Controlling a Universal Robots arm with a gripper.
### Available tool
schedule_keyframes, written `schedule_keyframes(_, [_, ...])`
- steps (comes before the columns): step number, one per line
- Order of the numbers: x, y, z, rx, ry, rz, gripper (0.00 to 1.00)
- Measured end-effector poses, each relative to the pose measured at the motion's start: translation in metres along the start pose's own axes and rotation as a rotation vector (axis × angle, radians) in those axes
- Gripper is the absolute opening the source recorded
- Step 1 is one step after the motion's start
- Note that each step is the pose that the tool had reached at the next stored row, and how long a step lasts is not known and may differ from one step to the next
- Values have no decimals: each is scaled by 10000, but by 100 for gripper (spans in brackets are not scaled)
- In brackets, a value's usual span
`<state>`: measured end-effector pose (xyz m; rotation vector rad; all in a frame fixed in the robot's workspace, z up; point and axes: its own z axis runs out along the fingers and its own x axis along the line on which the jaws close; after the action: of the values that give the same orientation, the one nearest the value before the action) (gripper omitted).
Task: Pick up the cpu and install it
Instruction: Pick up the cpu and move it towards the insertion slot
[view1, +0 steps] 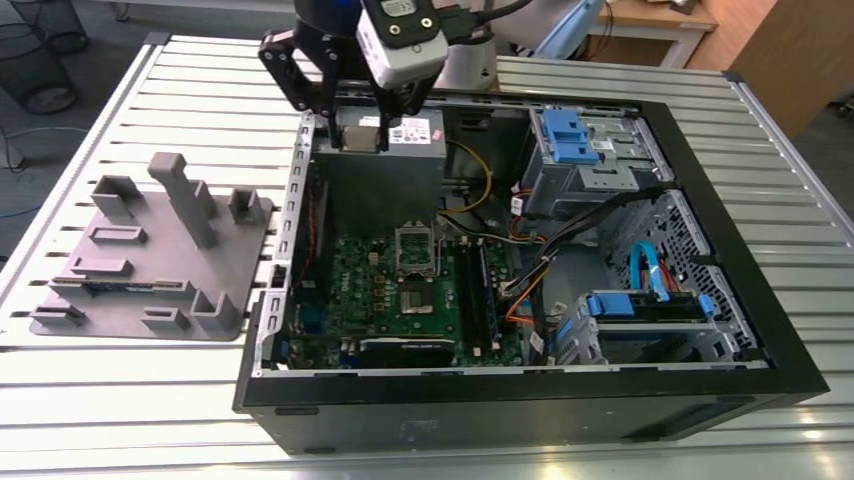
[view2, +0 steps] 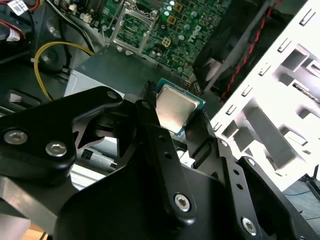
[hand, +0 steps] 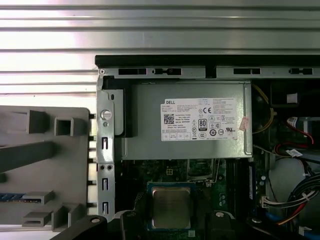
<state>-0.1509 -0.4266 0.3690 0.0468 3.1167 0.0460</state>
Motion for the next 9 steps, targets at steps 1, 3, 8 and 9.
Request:
schedule_keyframes(1, [-23, 1, 1, 0, 2, 0, 47])
schedule_keyframes(3, [-64, 2, 4, 0, 5, 0, 47])
schedule_keyframes(8, [-127, 3, 8, 0, 7, 0, 47])
schedule_keyframes(9, [-129, 3, 8, 0, 7, 0, 47])
